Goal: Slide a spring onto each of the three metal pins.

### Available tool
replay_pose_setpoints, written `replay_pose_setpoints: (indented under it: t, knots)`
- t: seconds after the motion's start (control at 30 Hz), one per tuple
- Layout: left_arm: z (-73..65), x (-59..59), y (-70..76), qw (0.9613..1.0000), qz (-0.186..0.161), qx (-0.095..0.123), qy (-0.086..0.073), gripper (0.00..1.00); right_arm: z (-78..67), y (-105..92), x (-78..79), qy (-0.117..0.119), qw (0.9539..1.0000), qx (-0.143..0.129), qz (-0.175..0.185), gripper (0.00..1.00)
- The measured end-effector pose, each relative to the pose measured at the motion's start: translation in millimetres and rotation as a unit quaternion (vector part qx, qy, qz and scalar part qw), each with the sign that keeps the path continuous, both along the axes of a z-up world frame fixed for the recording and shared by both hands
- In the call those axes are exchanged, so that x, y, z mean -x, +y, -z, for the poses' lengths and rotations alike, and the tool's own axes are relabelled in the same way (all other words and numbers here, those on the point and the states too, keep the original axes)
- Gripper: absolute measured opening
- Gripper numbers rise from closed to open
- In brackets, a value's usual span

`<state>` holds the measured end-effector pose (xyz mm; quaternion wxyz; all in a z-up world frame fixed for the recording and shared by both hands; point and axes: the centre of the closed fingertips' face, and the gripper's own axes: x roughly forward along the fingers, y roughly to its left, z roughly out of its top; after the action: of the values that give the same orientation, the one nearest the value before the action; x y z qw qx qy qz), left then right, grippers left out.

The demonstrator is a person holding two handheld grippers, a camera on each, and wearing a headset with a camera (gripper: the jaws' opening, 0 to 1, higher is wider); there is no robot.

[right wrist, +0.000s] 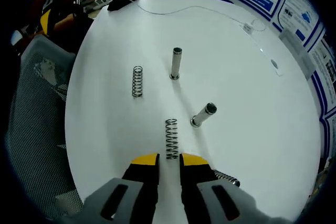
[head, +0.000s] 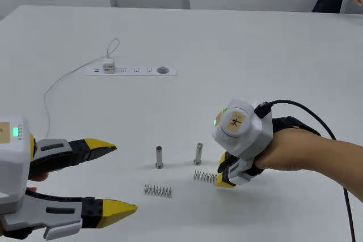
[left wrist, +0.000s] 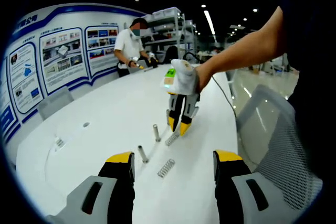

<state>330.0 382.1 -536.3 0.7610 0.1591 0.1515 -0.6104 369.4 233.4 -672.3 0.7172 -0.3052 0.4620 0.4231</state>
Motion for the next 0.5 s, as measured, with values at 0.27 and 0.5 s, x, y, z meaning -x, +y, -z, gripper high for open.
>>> replay_pose_setpoints:
  t: [0.27,0.5]
  knots:
    - [2.6,3.8,-0.3,0.9999,-0.01,0.004,0.002,0.61,5.3,0.6,-1.4,0.006,0.9999,0.005,-0.009,0.15]
    - [5.6,7.5,-5.2,1.0,-0.003,0.003,0.003,0.6,9.9,0.1,-0.7,0.009,0.9998,0.012,-0.012,0.13]
